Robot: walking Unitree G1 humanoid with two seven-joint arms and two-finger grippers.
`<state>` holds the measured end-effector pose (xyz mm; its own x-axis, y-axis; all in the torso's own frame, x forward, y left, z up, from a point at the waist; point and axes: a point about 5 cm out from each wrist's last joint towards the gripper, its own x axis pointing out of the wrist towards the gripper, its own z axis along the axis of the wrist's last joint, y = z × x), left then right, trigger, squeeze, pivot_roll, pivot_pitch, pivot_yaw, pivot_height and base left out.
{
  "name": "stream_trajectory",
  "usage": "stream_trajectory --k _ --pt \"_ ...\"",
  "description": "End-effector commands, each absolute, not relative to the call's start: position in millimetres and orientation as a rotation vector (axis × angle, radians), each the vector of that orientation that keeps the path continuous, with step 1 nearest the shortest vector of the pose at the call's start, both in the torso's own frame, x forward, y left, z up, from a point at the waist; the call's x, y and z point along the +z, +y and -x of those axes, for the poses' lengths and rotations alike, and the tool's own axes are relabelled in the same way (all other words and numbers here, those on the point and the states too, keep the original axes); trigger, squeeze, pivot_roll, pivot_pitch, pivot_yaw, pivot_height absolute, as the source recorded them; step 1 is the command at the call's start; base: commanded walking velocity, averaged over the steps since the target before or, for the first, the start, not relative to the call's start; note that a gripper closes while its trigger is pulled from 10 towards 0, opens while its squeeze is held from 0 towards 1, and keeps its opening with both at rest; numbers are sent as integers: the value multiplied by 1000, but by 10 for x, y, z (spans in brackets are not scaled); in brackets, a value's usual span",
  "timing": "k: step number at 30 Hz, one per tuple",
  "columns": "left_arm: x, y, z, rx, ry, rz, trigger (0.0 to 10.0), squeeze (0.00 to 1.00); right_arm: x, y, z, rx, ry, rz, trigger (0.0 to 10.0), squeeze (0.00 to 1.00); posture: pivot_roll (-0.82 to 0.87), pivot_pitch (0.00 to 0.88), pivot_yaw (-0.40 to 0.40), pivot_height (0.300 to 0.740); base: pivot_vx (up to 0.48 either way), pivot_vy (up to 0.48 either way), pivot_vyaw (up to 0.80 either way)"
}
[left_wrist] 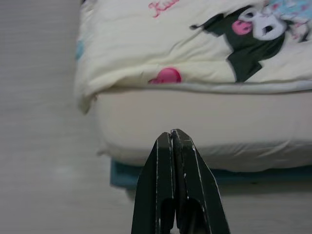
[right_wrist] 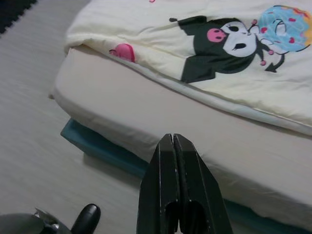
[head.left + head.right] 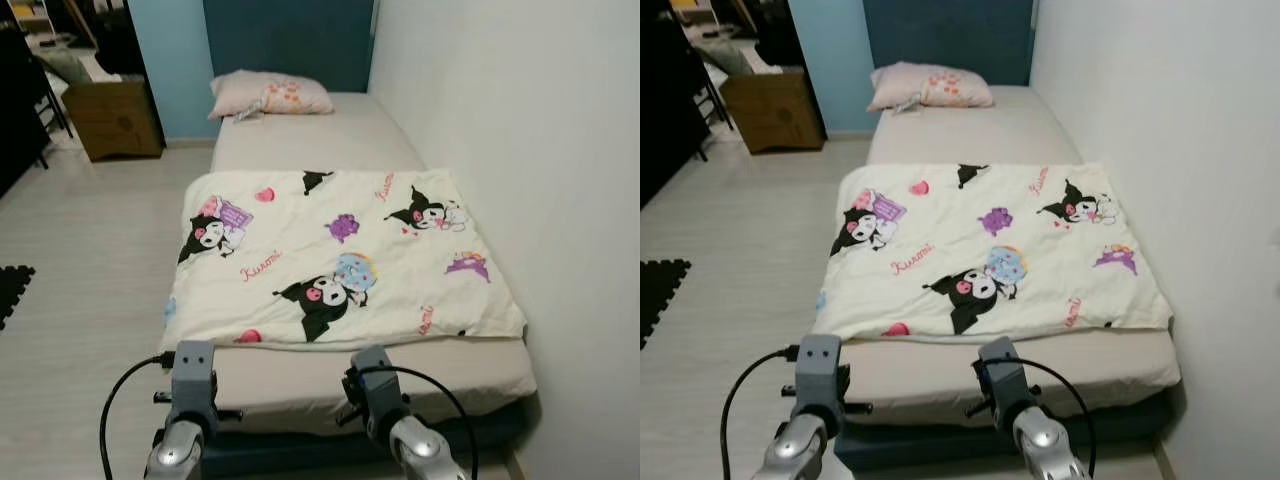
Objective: Clean up the room
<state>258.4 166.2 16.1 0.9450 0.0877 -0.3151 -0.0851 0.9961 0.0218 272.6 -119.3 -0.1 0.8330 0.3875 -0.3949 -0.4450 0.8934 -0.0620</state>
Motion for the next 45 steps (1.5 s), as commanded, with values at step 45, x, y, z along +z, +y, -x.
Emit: stream_trajectory --k 45 --pt "364 1710 -2630 114 169 -21 10000 0 182 -1359 -2871 287 268 66 10000 0 -31 68 13 740 0 76 0"
